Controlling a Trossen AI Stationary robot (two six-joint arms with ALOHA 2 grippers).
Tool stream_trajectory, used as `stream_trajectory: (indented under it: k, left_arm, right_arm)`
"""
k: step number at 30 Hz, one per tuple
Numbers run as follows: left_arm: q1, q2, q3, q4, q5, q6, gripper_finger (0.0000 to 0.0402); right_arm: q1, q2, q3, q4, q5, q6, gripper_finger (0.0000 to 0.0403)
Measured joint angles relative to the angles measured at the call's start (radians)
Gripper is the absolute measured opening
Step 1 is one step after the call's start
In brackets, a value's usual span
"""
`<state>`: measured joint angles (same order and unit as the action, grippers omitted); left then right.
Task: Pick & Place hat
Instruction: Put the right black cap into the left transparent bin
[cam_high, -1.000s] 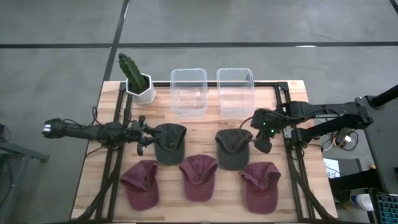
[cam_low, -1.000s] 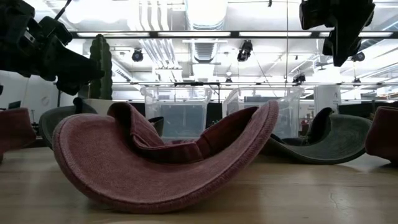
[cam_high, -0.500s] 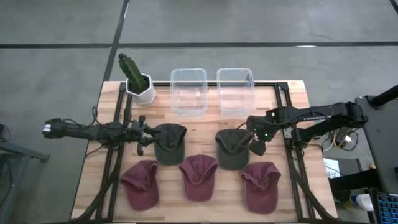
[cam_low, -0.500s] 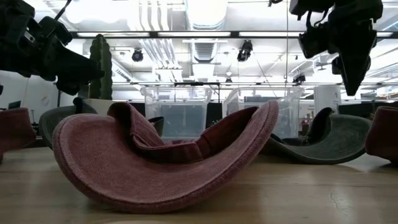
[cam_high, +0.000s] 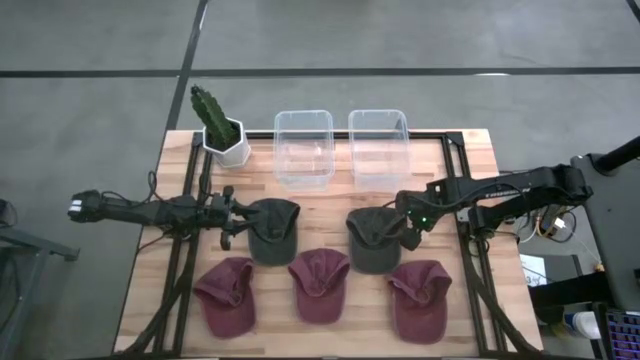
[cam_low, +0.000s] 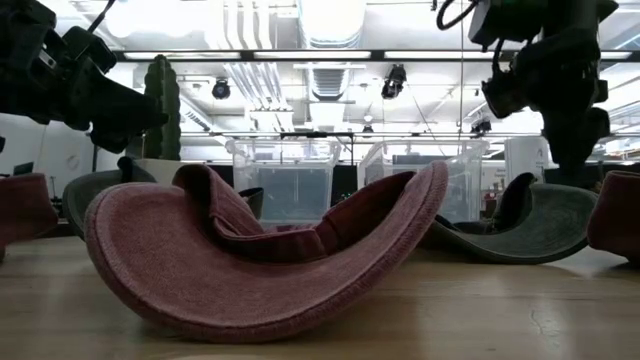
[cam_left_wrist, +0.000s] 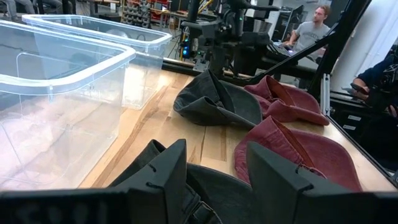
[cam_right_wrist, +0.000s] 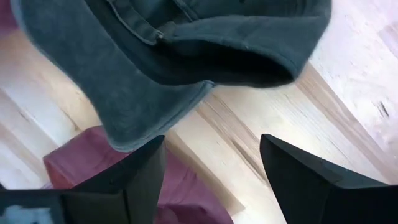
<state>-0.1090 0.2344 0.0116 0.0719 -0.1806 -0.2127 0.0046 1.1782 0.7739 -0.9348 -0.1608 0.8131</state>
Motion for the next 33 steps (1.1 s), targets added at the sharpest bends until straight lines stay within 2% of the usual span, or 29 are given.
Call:
stream_trajectory:
  k: [7, 12, 15, 22, 30, 33]
  left_arm:
    - [0.0, 0.0, 0.0, 0.0, 0.0, 0.0, 0.0158]
    - [0.0, 0.0, 0.0, 0.0, 0.0, 0.0, 0.0158]
    - [0.0, 0.0, 0.0, 0.0, 0.0, 0.0, 0.0158]
    - [0.0, 0.0, 0.0, 0.001, 0.0, 0.0, 0.0158]
    - [0.0, 0.0, 0.0, 0.001, 0.0, 0.0, 0.0158]
    - [0.0, 0.0, 0.0, 0.002, 0.0, 0.0, 0.0158]
  right_arm:
    - [0.0, 0.0, -0.009, 0.101, 0.003, 0.018, 0.0246]
    - [0.0, 0.002, -0.034, 0.112, 0.004, 0.033, 0.0245]
    - [0.0, 0.001, -0.068, 0.144, 0.004, 0.061, 0.0247]
    - [0.0, 0.001, -0.154, 0.351, 0.004, 0.103, 0.0241]
    - [0.0, 0.001, -0.233, 0.386, 0.006, 0.138, 0.0242]
    - [0.0, 0.001, -0.28, 0.449, 0.006, 0.168, 0.0241]
